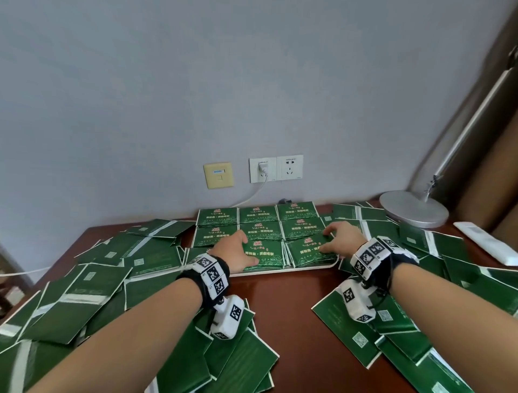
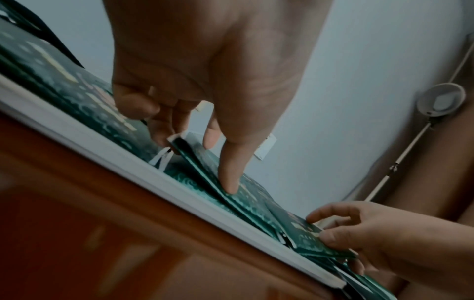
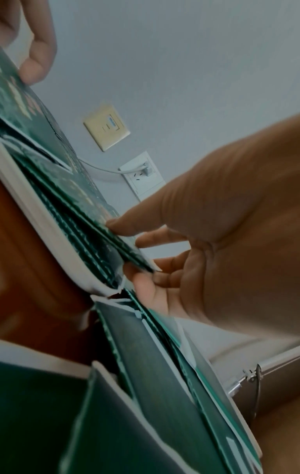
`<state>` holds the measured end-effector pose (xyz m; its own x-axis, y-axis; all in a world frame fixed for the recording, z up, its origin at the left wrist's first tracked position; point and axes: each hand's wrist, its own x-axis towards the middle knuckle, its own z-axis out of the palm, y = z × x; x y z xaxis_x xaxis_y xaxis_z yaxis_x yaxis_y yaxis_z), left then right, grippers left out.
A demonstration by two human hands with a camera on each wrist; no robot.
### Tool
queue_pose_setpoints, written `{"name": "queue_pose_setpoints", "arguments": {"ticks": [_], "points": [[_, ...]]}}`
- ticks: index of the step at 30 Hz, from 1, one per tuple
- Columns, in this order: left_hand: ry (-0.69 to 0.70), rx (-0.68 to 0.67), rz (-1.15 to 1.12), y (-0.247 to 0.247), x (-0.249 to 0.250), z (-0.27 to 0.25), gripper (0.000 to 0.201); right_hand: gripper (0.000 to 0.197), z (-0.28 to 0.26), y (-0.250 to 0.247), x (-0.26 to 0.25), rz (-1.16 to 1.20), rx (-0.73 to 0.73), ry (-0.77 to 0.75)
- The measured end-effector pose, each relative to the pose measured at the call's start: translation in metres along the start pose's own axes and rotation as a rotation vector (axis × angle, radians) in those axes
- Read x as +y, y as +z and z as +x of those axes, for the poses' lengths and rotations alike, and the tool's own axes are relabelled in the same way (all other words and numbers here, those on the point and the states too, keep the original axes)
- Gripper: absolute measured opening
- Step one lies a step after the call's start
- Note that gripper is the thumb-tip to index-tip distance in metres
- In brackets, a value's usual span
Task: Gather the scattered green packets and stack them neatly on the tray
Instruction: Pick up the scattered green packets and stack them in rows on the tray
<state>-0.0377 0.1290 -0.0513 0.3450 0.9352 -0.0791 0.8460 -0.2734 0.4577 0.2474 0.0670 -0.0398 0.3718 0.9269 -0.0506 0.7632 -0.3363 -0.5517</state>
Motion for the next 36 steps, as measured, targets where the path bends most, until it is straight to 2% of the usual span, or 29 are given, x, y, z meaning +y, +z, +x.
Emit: {"name": "queue_pose_setpoints", "arguments": {"ticks": [7,17,22,28,36], "points": [[0.009,-0.051,0.158,0.000,0.010,0.004,0.071,0.044,0.001,0.008,0.000,-0.078,-0.021,-0.004],[-0.022,-0.016,0.258,-0.001,0.015,0.002,0.075,0.043,-0.004,0.002,-0.002,-0.188,-0.016,-0.028],[0.026,0.039,0.253,-0.011,0.029,-0.006,0.064,0.046,-0.018,-0.019,-0.009,-0.163,0.030,-0.052],[0.154,0.020,0.278,-0.017,0.063,-0.026,0.045,0.045,-0.055,-0.048,-0.006,-0.163,0.037,-0.060],[0.309,-0.009,0.311,0.010,0.139,-0.062,0.039,0.047,-0.128,-0.093,0.047,-0.271,0.076,-0.019]]}}
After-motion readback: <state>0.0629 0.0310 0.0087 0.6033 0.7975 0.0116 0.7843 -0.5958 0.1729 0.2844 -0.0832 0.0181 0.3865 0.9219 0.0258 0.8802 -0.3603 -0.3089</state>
